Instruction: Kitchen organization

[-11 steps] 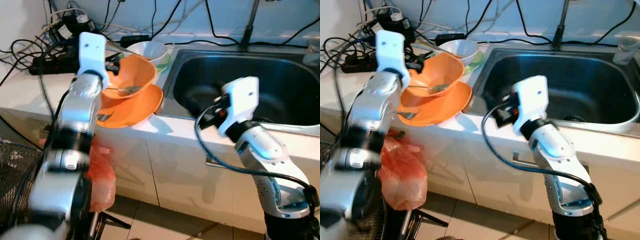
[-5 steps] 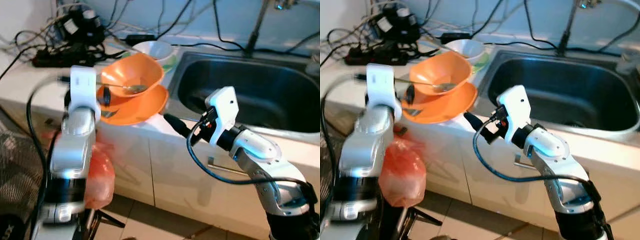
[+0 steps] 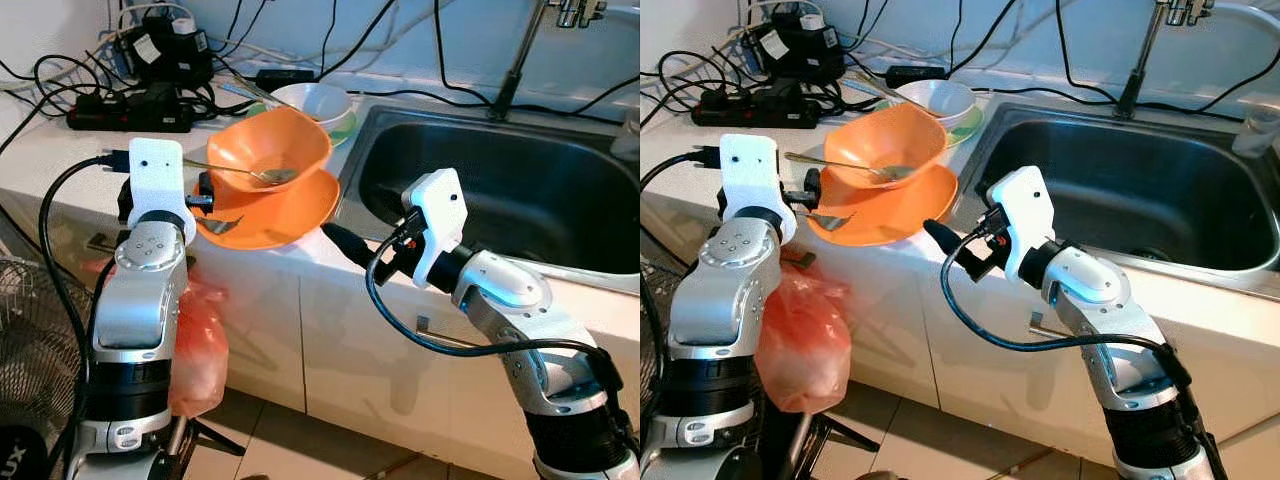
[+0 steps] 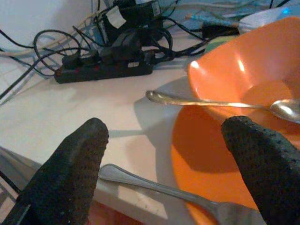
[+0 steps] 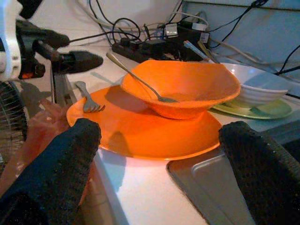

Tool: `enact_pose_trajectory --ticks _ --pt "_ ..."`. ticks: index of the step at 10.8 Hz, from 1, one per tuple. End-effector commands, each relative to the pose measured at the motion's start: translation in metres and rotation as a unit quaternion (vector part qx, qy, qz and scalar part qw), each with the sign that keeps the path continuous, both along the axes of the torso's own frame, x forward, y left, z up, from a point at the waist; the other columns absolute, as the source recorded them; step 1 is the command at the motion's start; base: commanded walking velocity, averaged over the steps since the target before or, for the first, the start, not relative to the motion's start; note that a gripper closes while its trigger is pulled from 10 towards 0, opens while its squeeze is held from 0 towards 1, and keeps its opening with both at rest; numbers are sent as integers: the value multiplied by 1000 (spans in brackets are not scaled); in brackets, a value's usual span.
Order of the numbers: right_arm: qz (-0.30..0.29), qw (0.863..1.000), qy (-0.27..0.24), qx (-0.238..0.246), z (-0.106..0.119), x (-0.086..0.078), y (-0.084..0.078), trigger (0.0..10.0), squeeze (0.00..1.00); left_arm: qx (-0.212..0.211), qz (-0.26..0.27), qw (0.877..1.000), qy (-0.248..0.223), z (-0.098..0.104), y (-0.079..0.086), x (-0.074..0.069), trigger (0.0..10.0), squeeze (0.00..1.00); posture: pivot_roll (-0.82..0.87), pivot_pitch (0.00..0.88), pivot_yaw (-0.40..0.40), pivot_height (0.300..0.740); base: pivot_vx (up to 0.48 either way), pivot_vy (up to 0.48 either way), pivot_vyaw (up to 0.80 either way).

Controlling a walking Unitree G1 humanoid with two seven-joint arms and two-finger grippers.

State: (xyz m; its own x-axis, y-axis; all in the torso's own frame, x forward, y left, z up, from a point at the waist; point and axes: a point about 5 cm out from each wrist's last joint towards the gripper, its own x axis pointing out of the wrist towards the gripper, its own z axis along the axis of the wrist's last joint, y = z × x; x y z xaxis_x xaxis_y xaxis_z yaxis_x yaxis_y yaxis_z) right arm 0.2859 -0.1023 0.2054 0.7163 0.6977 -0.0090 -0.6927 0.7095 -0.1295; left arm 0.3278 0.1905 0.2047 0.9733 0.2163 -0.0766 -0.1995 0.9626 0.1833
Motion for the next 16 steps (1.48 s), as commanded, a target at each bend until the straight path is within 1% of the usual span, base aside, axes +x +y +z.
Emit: enact_pose_trajectory --ticks 1,2,4,5,7,8,10,11,12,13,14,15,16 --pt "11 1000 0 -2 -1 -1 3 10000 0 -2 7 1000 10 -4 2 -3 10000 0 48 0 37 740 0 0 0" --pt "14 1000 1 -3 -3 -3 3 10000 0 -3 6 1000 17 -7 2 -5 10000 0 49 0 38 740 0 0 0" --pt "15 1000 5 -4 -6 -3 4 10000 0 -16 18 999 43 -20 5 -11 10000 0 56 0 34 740 0 0 0" --pt "17 1000 5 -5 -7 -3 4 10000 0 -17 22 999 46 -22 5 -13 10000 0 57 0 31 740 0 0 0" --pt "18 1000 6 -12 -9 -5 4 10000 0 -36 23 996 72 -36 2 -16 10000 0 44 0 31 740 0 0 0" --pt "16 1000 7 -13 -10 -6 3 10000 0 -43 20 996 81 -41 0 -15 10000 0 36 0 33 740 0 0 0" --pt "11 1000 6 -17 -11 -7 3 10000 0 -51 15 995 84 -42 -3 -7 10000 0 30 0 36 740 0 0 0" --pt "12 1000 6 -19 -11 -7 3 10000 0 -52 16 995 85 -43 -1 -4 10000 0 30 0 36 740 0 0 0" --pt "11 1000 5 -19 -11 -8 4 10000 0 -42 9 995 94 -46 2 -2 10000 0 29 0 37 740 0 0 0" --pt "10 1000 4 -18 -11 -8 4 10000 0 -17 -19 994 107 -51 2 -2 10000 0 29 0 40 740 0 0 0" --pt "9 1000 4 -19 -11 -8 4 10000 0 -2 -32 993 118 -55 5 -1 10000 0 30 0 41 740 0 0 0" --pt "7 1000 4 -19 -11 -8 3 10000 0 0 -39 991 128 -58 9 -1 10000 0 28 0 46 740 0 0 0" --pt "5 1000 4 -18 -11 -8 4 10000 0 18 -64 988 138 -59 10 1 10000 0 27 0 49 740 0 0 0"
